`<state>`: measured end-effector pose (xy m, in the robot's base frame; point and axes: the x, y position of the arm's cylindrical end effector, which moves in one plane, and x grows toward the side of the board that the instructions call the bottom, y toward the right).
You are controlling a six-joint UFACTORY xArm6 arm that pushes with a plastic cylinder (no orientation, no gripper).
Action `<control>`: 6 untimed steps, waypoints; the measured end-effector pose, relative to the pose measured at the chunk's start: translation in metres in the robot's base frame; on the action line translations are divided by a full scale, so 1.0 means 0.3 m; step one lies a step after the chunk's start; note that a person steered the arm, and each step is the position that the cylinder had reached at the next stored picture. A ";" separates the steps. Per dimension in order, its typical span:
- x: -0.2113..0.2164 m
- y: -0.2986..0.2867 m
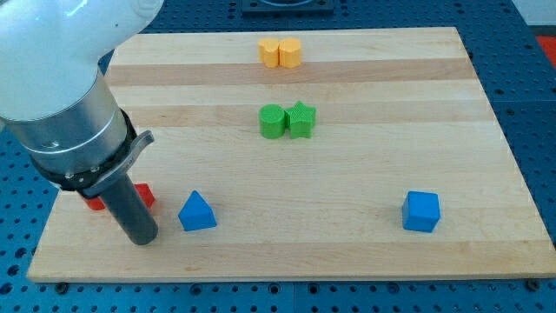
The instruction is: Place blue triangle in between red star and blue cube
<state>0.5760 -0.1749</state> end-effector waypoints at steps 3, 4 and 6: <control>-0.022 0.000; -0.026 0.006; -0.062 0.175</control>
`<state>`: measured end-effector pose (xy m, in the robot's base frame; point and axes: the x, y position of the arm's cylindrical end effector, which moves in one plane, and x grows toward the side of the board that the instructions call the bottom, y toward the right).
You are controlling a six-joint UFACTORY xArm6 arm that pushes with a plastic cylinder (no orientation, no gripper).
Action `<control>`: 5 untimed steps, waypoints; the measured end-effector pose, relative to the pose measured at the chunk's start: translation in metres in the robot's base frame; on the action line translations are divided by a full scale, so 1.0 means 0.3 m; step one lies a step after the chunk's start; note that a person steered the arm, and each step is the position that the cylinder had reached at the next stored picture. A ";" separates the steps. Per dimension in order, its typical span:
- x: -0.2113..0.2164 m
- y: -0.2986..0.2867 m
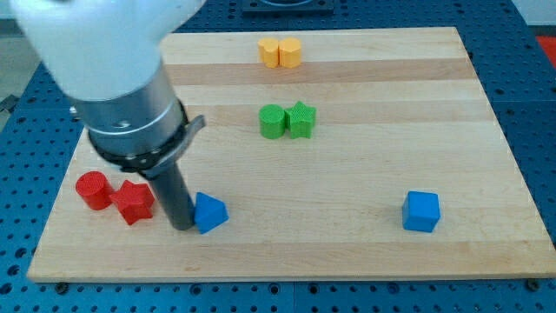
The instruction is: Place blue triangle in between red star and blue cube
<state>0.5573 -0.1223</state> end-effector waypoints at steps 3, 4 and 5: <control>-0.001 0.196; -0.009 0.377; -0.011 0.531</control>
